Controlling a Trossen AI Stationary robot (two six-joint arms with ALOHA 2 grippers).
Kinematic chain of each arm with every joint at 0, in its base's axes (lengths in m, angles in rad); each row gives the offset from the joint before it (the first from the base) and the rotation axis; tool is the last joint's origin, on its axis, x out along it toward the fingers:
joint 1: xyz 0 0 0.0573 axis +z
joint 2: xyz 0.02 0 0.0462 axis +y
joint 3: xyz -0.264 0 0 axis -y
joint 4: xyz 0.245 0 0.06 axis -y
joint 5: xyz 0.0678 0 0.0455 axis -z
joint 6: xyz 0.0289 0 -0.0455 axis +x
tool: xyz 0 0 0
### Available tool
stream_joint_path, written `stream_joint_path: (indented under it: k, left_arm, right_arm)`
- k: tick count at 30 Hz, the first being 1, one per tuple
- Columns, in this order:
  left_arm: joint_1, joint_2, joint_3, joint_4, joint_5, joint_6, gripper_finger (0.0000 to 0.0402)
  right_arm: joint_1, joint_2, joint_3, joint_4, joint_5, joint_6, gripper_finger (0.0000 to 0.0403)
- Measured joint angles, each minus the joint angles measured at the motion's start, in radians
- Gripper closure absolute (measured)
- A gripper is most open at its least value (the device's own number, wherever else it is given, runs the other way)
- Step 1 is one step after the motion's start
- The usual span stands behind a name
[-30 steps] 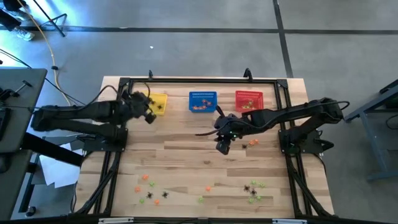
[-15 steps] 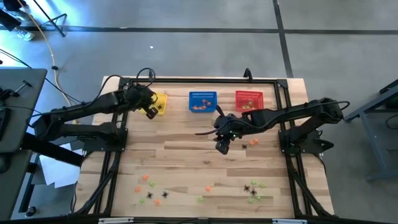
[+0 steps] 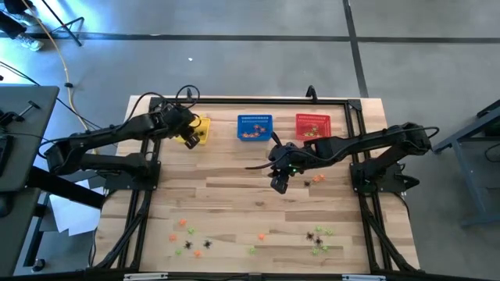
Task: Sort Halloween decoration
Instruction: Put the black spider toy into the yellow basket
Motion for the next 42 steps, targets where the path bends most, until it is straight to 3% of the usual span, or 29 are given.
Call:
stream_joint_path:
  k: [2, 7, 10, 12, 15, 20, 26, 32, 37, 42]
  left_arm:
    - [0.0, 0.0, 0.0, 0.0, 0.062, -0.025, 0.0262]
    - [-0.051, 0.0, 0.0, -0.005, 0.395, -0.084, 0.0267]
    - [-0.161, -0.001, -0.019, -0.01, 0.534, -0.191, 0.0271]
    - [-0.274, -0.001, -0.048, -0.007, 0.564, -0.295, 0.0273]
    - [-0.483, 0.0, -0.118, 0.054, 0.557, -0.481, 0.0275]
    - [-0.844, 0.0, -0.234, 0.341, 0.511, -0.795, 0.0275]
    - [-1.164, 0.002, -0.243, 0.583, 0.237, -0.902, 0.0275]
    - [-1.333, 0.107, -0.242, 0.684, 0.13, -0.93, 0.0275]
    - [-1.383, 0.272, -0.209, 0.701, 0.14, -0.918, 0.0275]
    - [-1.385, 0.429, -0.116, 0.698, 0.19, -0.745, 0.0275]
  right_arm:
    - [0.0, 0.0, 0.0, 0.0, 0.0, 0.0, 0.026]
    - [0.0, 0.0, 0.0, 0.0, 0.0, 0.0, 0.026]
    - [0.0, 0.0, 0.0, 0.0, 0.0, 0.0, 0.026]
    - [0.0, 0.0, 0.0, 0.0, 0.0, 0.0, 0.026]
    - [0.0, 0.0, 0.0, 0.0, 0.0, 0.0, 0.026]
    - [0.0, 0.0, 0.0, 0.001, 0.0, 0.0, 0.026]
    - [0.0, 0.0, 0.0, 0.001, 0.0, 0.0, 0.026]
    - [0.0, 0.0, 0.0, 0.001, 0.0, 0.0, 0.026]
    - [0.0, 0.0, 0.0, 0.004, 0.0, 0.0, 0.026]
    - [0.0, 0.0, 0.0, 0.004, 0.0, 0.0, 0.026]
